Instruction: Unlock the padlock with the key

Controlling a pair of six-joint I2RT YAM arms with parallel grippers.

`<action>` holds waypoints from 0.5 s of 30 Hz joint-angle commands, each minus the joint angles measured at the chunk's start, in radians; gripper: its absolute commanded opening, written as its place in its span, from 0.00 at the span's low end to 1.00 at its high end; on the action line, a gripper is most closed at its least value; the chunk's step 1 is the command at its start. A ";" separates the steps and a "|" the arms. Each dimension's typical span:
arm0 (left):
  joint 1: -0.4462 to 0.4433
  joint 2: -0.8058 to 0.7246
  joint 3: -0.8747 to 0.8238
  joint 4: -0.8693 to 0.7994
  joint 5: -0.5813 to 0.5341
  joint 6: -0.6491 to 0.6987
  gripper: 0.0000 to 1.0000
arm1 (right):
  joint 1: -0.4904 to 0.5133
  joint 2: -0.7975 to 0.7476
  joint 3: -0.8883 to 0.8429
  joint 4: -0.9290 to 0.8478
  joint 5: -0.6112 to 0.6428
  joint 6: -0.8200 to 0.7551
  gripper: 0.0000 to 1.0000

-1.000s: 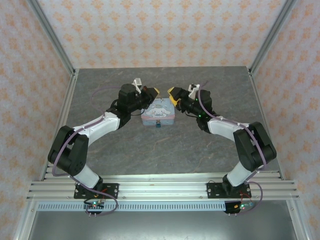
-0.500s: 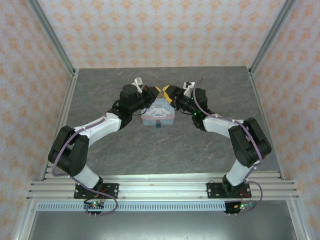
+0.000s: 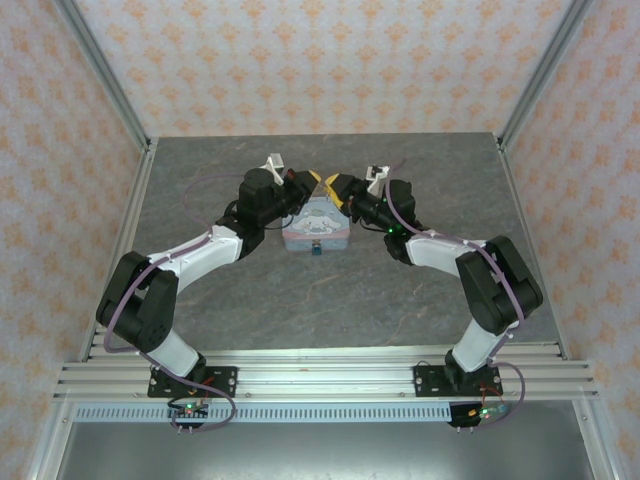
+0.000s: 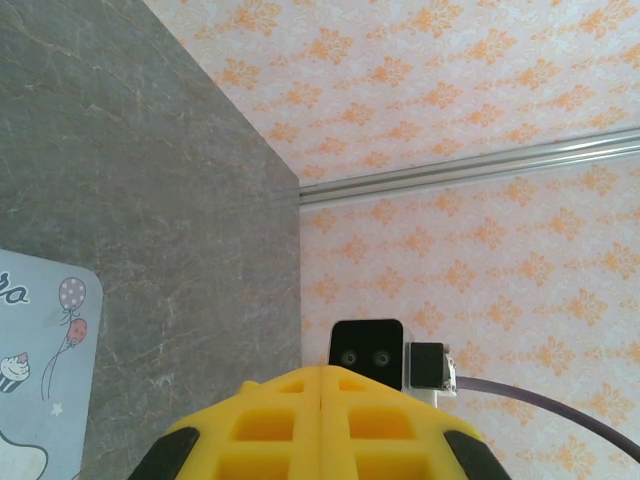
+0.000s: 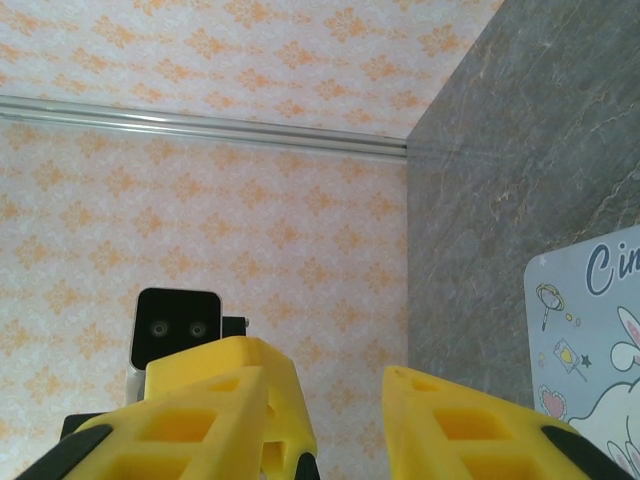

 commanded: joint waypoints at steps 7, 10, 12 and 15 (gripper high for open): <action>-0.012 0.007 -0.003 0.037 -0.023 0.001 0.00 | 0.013 -0.010 -0.001 0.063 -0.030 -0.007 0.32; -0.014 0.007 -0.001 0.036 -0.024 0.003 0.00 | 0.014 -0.010 -0.002 0.063 -0.030 -0.005 0.29; -0.015 0.008 -0.002 0.036 -0.026 0.005 0.00 | 0.015 -0.009 -0.004 0.064 -0.030 -0.005 0.28; -0.015 0.009 -0.003 0.035 -0.026 0.005 0.00 | 0.015 -0.012 -0.007 0.064 -0.028 -0.005 0.26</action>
